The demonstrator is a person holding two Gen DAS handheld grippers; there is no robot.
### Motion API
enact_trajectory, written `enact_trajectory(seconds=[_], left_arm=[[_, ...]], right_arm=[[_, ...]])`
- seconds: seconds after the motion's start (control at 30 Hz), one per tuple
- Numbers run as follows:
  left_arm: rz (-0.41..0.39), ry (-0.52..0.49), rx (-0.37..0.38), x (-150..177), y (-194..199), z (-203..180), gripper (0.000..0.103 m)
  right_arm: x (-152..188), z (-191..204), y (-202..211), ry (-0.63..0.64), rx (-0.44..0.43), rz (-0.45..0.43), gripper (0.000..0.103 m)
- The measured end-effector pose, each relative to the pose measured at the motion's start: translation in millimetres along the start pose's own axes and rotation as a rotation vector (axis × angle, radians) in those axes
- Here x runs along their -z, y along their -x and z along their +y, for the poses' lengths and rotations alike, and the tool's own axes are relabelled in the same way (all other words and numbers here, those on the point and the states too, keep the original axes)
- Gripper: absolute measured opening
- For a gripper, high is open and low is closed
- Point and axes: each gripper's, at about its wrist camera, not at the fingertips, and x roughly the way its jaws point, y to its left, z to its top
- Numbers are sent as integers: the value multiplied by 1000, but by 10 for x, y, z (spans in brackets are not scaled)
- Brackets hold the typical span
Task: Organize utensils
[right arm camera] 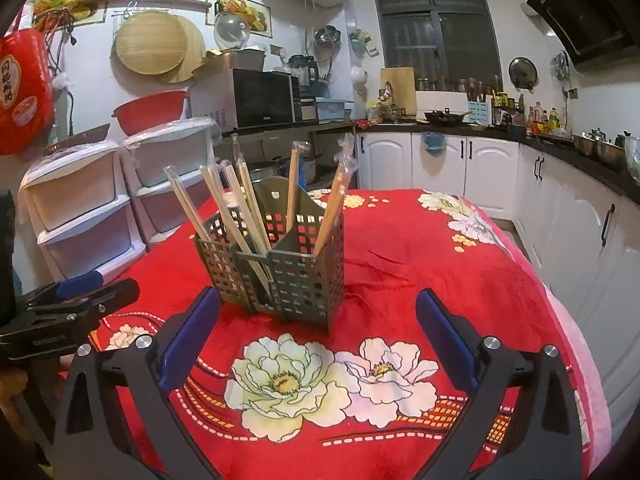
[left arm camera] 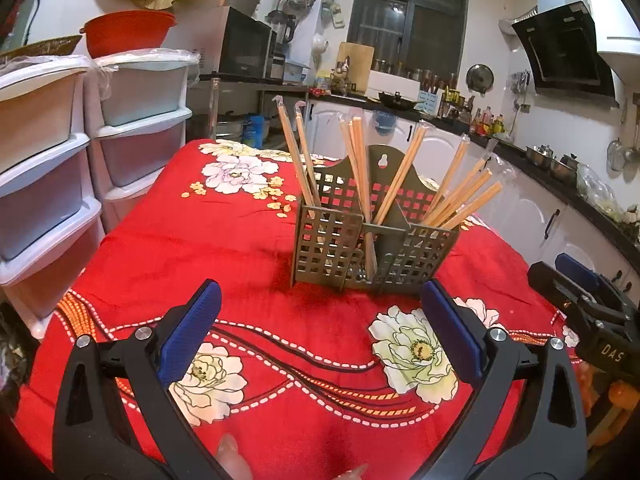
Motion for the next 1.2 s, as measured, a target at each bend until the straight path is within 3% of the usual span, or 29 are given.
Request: enact_trajectory(seconds=[0.5,1.2], left_arm=[[-80,-45,-16,292,-115,-102,91],[-50,10,-36,407,-262,48,91]], right_arm=[[336,-22,-62,6,19,-50,96],[487,-40,-169,10,22,-37,96]])
